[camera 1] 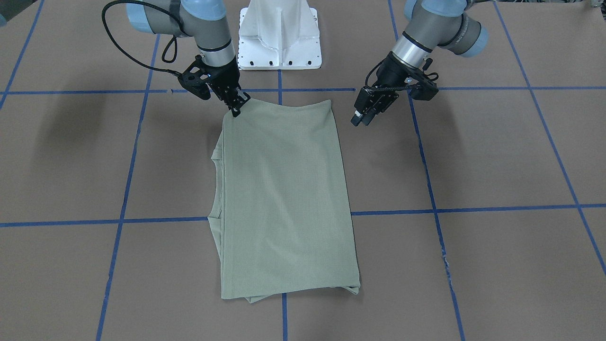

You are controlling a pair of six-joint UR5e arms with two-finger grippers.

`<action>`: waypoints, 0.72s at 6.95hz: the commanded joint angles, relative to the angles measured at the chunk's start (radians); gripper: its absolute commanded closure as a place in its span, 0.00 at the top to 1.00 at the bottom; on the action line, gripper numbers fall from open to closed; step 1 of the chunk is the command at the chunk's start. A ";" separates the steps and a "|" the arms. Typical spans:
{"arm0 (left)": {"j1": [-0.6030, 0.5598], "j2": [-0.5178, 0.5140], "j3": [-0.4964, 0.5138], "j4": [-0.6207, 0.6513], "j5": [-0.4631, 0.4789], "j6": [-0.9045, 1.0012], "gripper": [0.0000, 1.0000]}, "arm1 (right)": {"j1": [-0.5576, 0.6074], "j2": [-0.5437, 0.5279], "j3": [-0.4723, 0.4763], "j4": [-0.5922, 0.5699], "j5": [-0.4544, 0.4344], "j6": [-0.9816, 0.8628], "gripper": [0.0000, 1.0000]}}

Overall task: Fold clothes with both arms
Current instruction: 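Lower the left gripper to the shirt's near corner and grasp both near corners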

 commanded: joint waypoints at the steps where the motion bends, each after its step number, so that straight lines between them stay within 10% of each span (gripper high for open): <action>1: 0.112 -0.021 0.001 0.045 0.054 -0.075 0.54 | 0.000 0.000 0.000 0.000 0.000 0.000 0.00; 5: 0.182 -0.079 0.044 0.140 0.054 -0.083 0.54 | 0.001 0.000 0.003 0.000 0.002 0.000 0.00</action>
